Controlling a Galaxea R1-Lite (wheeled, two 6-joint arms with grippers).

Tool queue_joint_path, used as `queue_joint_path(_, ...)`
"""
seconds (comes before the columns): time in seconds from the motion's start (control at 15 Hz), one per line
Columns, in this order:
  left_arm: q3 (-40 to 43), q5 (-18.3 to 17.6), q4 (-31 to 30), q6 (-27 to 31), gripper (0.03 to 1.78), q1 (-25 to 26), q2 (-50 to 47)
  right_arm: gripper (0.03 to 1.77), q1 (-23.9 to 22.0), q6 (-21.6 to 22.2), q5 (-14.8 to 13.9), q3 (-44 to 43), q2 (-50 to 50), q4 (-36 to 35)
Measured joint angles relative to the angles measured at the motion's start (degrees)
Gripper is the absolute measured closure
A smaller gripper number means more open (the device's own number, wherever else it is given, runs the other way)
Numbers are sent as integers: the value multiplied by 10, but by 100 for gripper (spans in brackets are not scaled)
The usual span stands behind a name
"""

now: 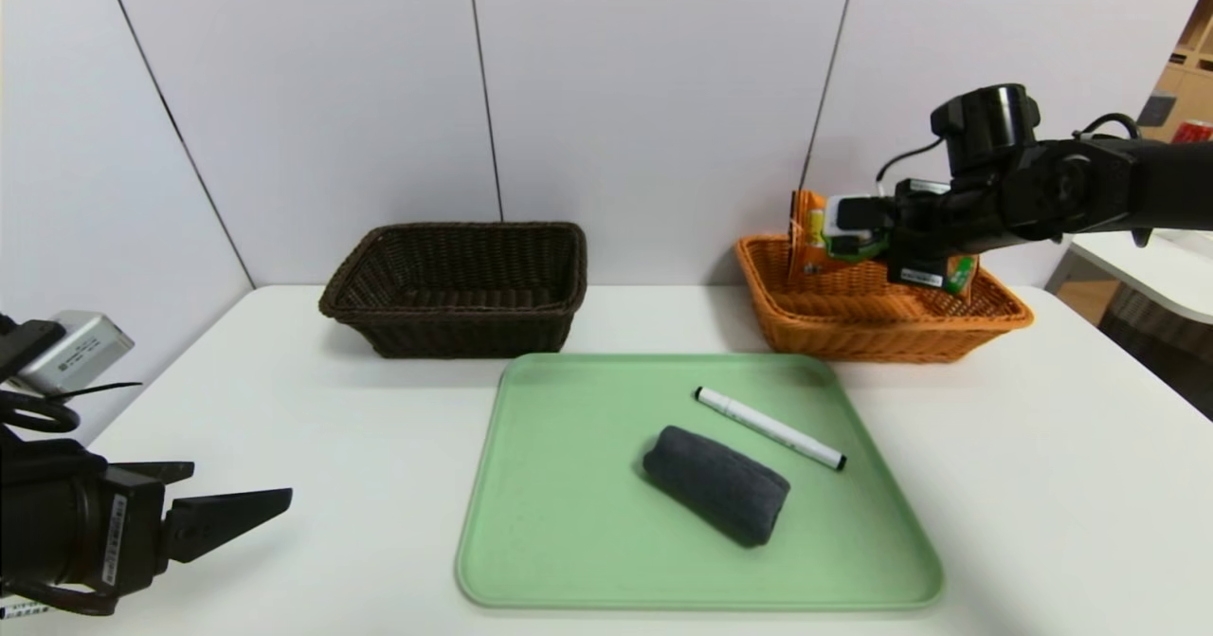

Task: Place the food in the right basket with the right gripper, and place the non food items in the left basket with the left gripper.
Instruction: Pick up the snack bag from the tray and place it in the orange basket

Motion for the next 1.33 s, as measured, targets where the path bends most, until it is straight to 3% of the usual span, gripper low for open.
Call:
queue_joint_path(0.87, 14, 1, -8, 0, 12, 0, -4, 136, 0, -22, 1, -38, 64, 7)
queue_joint_path(1.07, 15, 1, -8, 0, 12, 0, -4, 95, 1, -19, 1, -40, 70, 3)
queue_joint_path(1.33, 15, 1, -8, 2, 12, 0, -3, 60, 1, -15, 8, -60, 71, 13)
